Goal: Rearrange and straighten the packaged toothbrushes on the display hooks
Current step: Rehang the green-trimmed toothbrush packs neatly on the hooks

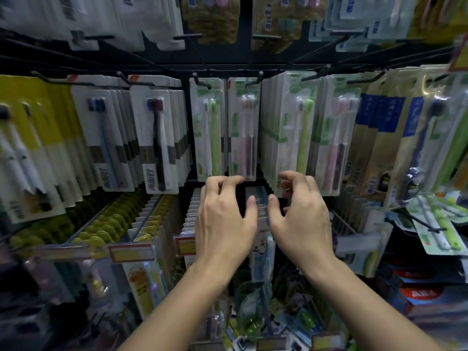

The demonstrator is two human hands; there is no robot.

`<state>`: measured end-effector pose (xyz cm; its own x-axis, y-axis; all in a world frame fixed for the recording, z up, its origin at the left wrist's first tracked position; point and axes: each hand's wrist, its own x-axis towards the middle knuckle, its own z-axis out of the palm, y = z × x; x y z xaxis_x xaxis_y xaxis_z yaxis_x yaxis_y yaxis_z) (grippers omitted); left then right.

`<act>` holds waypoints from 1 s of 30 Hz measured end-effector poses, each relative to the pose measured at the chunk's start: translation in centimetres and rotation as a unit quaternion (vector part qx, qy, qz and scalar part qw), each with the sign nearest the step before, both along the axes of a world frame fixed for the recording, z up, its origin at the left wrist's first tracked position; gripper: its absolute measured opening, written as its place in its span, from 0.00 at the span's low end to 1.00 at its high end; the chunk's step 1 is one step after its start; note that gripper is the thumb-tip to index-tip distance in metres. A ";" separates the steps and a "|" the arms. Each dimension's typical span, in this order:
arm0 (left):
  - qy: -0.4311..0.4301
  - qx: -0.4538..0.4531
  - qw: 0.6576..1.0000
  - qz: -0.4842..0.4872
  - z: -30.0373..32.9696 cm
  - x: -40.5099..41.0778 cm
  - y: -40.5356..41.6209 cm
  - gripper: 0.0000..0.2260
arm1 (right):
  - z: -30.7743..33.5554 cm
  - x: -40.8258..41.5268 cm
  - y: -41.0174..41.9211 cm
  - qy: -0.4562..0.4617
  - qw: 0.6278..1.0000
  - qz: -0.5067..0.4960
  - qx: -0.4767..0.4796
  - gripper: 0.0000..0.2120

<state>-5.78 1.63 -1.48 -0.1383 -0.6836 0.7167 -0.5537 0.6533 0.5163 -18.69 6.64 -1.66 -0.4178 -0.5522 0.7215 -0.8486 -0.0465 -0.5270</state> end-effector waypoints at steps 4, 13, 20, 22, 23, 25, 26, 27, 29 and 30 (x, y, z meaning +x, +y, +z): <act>-0.003 0.004 1.000 0.018 0.5 1.9 -1.0 0.16 | 0.3 1.1 -0.6 0.016 1.000 0.015 0.023 0.18; -0.040 0.087 0.995 0.021 3.6 4.0 -4.4 0.19 | 3.0 3.4 -4.5 0.017 0.994 0.056 0.088 0.22; -0.059 0.161 0.985 0.016 4.9 2.4 -8.2 0.17 | 4.8 3.7 -7.9 0.024 0.988 0.026 0.149 0.24; -0.060 0.167 0.984 0.002 4.4 2.3 -8.8 0.17 | 4.5 3.5 -8.3 0.038 0.989 0.018 0.142 0.25; -0.068 0.170 0.983 -0.005 4.2 2.4 -9.0 0.17 | 4.3 3.3 -8.5 0.044 0.989 0.017 0.140 0.25; -0.085 0.180 0.980 -0.018 3.8 2.4 -9.5 0.18 | 3.9 3.0 -9.0 0.054 0.988 0.017 0.145 0.26; -0.091 0.188 0.978 -0.022 3.7 2.4 -9.6 0.18 | 3.9 2.8 -9.2 0.056 0.987 0.015 0.148 0.27; -0.095 0.195 0.976 -0.024 3.7 2.4 -9.8 0.19 | 3.9 2.7 -9.5 0.057 0.987 0.009 0.148 0.27; -0.101 0.206 0.973 -0.025 3.7 2.3 -10.2 0.20 | 4.0 2.5 -9.9 0.052 0.987 0.000 0.151 0.28; -0.102 0.208 0.972 -0.028 3.6 2.2 -10.3 0.20 | 4.0 2.5 -10.1 0.045 0.986 -0.003 0.159 0.28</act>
<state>-3.62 -8.69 2.16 -0.2937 -0.8961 0.3328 -0.6426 0.4429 0.6252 -16.15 -3.44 2.37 -0.3636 -0.7546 0.5462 -0.8925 0.1142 -0.4363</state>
